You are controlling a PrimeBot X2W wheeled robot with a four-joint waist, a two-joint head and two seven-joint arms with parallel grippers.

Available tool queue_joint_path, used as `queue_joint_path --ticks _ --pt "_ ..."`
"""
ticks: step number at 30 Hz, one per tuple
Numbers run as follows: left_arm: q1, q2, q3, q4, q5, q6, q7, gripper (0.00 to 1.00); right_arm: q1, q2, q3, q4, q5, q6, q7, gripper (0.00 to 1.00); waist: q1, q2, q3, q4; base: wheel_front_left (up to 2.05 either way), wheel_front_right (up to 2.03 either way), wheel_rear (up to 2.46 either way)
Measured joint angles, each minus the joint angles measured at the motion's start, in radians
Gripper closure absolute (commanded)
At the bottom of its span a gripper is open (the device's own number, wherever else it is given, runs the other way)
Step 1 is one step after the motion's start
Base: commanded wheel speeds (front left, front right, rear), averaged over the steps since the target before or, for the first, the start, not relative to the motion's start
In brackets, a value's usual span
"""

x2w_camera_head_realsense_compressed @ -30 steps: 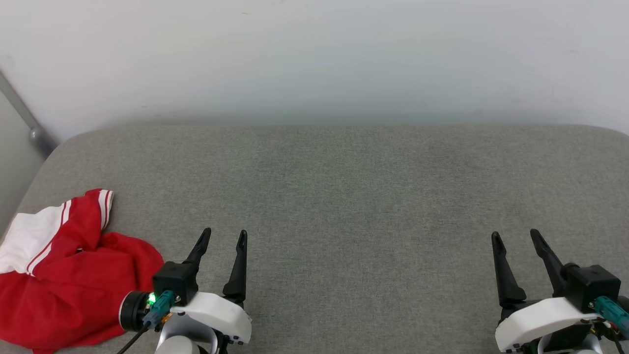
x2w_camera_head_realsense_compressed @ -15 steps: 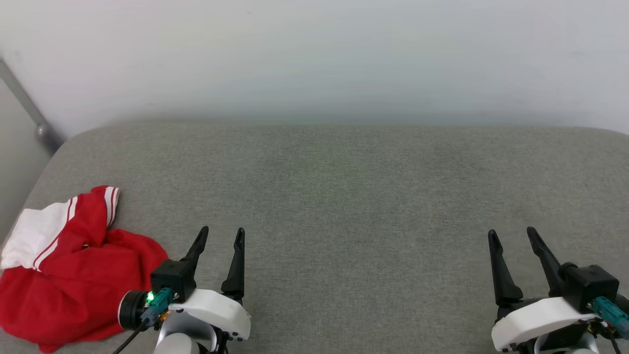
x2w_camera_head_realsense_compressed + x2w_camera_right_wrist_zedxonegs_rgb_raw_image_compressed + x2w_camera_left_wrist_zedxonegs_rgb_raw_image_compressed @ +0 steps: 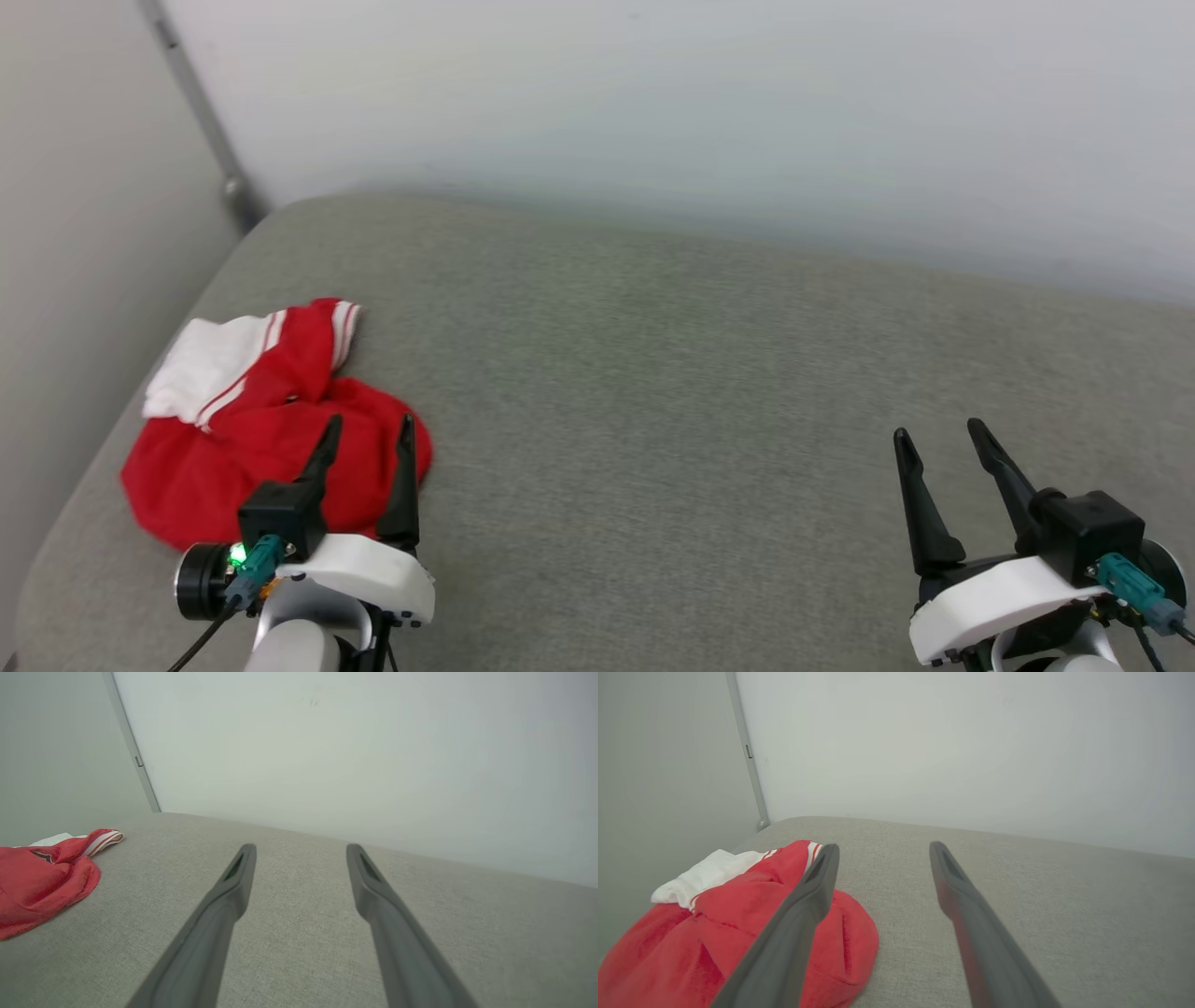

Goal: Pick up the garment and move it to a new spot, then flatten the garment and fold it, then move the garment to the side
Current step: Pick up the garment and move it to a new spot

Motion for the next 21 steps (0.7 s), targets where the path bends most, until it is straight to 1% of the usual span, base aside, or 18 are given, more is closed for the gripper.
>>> queue_joint_path --ticks 6,11,16,21 --pt "0.006 0.018 0.026 -0.014 -0.016 0.001 0.000 0.00 -0.006 0.000 0.030 -0.002 -0.006 0.000 0.009 0.00 0.0000 0.0000 0.002 0.100 0.00 0.00 0.00" --pt "0.024 0.024 0.041 -0.018 -0.038 0.001 0.000 0.00 -0.019 0.000 0.048 0.003 -0.005 0.000 0.010 0.00 0.0000 0.0000 0.003 0.167 0.00 0.00 0.00" --pt "0.035 0.024 0.043 -0.026 -0.046 0.008 0.000 0.00 -0.019 0.000 0.061 0.007 0.002 0.000 0.007 0.00 0.0000 0.0000 0.002 0.206 0.00 0.00 0.00" --pt "0.036 0.024 0.042 -0.035 -0.054 0.010 0.005 0.00 -0.021 0.000 0.063 0.009 0.002 0.000 0.007 0.00 0.0000 0.0000 0.010 0.217 0.00 0.00 0.00"
